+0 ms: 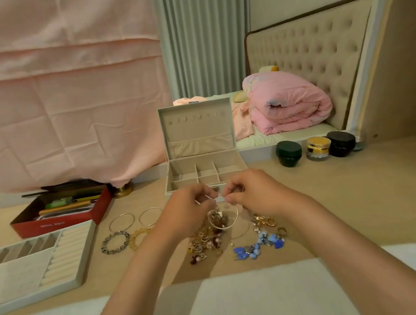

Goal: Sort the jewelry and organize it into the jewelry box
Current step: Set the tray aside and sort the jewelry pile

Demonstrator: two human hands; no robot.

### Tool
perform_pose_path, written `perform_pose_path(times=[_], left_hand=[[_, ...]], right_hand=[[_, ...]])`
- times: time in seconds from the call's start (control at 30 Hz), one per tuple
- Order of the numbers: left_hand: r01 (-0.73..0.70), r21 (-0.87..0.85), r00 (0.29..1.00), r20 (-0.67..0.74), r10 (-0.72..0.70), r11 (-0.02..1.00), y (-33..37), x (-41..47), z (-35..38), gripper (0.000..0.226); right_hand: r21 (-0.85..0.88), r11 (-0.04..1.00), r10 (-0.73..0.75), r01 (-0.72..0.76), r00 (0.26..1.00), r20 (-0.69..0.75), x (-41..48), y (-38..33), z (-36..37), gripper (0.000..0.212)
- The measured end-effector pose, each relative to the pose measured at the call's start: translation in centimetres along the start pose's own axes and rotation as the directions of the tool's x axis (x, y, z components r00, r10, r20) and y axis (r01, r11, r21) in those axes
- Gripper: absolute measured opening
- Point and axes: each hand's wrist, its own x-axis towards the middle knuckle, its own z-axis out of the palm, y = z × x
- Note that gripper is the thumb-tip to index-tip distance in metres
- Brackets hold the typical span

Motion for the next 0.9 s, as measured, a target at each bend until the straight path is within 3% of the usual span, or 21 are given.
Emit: perform_pose_path(times=[0.13,0.27,0.33,0.43,0.57,0.67,0.9], left_hand=[[0.134,0.035,0.99,0.035,-0.135,0.99,-4.5,-2.1,-4.3,0.013],[0.207,0.13,0.978,-0.026,-0.205,0.97,-8.3,-3.3,-6.3,0.012],[0.198,0.289,0.98,-0.041,-0.194,0.937,-10.3,-3.4,-7.1,0.008],[0.099,0.403,0.989,0.064,-0.136,0.91,-12.2,-3.3,-7.8,0.008],[0.129,0.379,0.985,0.056,-0.162,0.917,-13.0,-2.6,-8.2,0.02],[0.137,0.358,0.988,0.014,-0.153,0.924,-13.4,-2.3,-7.9,0.025],[0.161,0.246,0.981,-0.146,-0.128,0.956,-13.2,-2.5,-7.8,0.021]], right_hand=[[-0.02,0.999,-0.043,0.045,0.995,0.091,2.2,-3.7,5.3,0.008],[-0.058,0.998,-0.026,0.037,0.982,0.187,3.9,-6.0,9.2,0.012],[-0.097,0.994,-0.021,0.044,0.974,0.225,4.5,-6.6,10.6,0.012],[-0.146,0.986,-0.04,0.076,0.971,0.237,5.1,-7.0,11.8,0.012],[-0.144,0.982,-0.077,0.119,0.96,0.269,5.3,-7.3,13.0,0.009],[-0.239,0.954,-0.116,0.179,0.96,0.256,5.4,-7.9,13.7,0.011],[-0.368,0.889,-0.209,0.273,0.956,0.206,5.6,-9.3,15.2,0.012]])
